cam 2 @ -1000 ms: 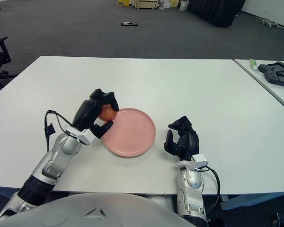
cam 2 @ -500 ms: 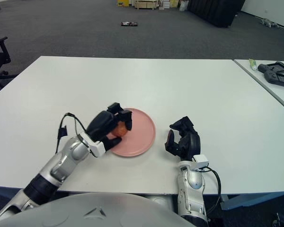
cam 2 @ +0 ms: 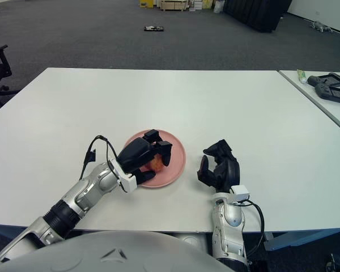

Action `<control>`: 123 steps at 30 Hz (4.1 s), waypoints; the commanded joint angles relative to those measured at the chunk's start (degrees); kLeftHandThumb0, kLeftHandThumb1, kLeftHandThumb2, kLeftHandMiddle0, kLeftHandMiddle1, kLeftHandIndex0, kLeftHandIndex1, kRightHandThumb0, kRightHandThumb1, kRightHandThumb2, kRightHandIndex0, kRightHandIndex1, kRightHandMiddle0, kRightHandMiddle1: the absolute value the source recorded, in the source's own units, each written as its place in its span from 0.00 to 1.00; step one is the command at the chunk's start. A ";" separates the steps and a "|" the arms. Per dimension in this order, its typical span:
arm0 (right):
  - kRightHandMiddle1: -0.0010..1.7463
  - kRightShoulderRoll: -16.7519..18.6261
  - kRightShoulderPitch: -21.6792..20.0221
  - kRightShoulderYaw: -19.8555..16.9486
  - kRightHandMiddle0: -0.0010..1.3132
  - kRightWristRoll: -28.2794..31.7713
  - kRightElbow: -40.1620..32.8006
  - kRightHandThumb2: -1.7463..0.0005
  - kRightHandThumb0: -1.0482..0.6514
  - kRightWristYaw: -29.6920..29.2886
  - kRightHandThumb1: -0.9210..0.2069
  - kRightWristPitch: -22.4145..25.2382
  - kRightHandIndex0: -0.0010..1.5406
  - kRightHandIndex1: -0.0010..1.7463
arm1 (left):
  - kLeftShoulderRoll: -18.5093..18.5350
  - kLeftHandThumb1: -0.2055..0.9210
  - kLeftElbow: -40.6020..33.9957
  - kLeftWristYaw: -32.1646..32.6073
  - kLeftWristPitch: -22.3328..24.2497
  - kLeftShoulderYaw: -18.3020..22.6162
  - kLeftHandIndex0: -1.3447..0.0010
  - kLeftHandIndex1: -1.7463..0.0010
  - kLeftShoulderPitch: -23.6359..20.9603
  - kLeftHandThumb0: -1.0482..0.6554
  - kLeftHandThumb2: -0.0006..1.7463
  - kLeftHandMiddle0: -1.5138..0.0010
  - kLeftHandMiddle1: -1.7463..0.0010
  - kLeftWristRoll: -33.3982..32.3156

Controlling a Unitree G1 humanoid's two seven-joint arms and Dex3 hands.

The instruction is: Put the apple into the plate.

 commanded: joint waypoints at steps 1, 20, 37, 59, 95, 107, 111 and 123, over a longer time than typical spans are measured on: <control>1.00 -0.02 -0.74 -0.25 0.41 0.52 -0.28 0.31 0.35 -0.01 0.45 -0.30 0.78 1.00 | 1.56 0.18 2.10 -0.87 0.12 -0.82 0.54 0.00 -0.37 0.61 0.95 0.42 0.04 1.82; 1.00 -0.08 -0.79 -0.18 0.37 0.64 -0.02 0.36 0.36 0.31 0.40 -0.67 0.77 1.00 | 1.38 0.20 2.72 0.14 0.95 -0.05 0.56 0.00 0.70 0.61 0.94 0.43 0.03 1.47; 1.00 0.16 -0.58 -0.18 0.38 0.76 -0.28 0.34 0.36 0.28 0.42 -0.62 0.77 1.00 | 5.81 0.81 0.23 -1.63 -4.33 0.88 0.91 0.28 -1.37 0.17 0.40 0.94 0.42 0.76; 1.00 0.27 -0.31 -0.13 0.39 0.05 -0.80 0.34 0.36 -0.63 0.42 -0.12 0.77 1.00 | 9.15 1.00 0.76 -3.23 -13.04 6.45 1.00 0.99 -2.61 0.00 0.46 1.00 1.00 -8.02; 1.00 -0.05 -0.72 -0.21 0.41 -0.11 -0.36 0.31 0.35 -0.61 0.45 -0.63 0.79 1.00 | 0.28 1.00 3.28 -0.83 -9.08 25.35 1.00 1.00 6.94 0.01 0.56 1.00 1.00 -33.15; 1.00 -0.17 -0.99 -0.19 0.43 -0.04 0.11 0.29 0.35 -0.43 0.48 -0.85 0.79 1.00 | -6.96 1.00 4.80 4.67 -4.56 30.27 1.00 0.31 10.25 0.16 0.48 0.98 0.50 -35.00; 1.00 -0.17 -1.05 -0.21 0.42 0.03 0.25 0.30 0.35 -0.41 0.46 -0.80 0.79 1.00 | -8.66 1.00 13.47 5.86 -7.95 32.47 1.00 0.13 8.48 0.19 0.48 0.94 0.34 -36.68; 1.00 -0.10 -0.97 -0.08 0.39 0.15 0.37 0.33 0.36 -0.20 0.43 -1.13 0.78 1.00 | -10.16 1.00 17.05 11.69 -9.80 35.24 0.67 0.00 8.42 0.27 0.55 0.68 0.07 -32.65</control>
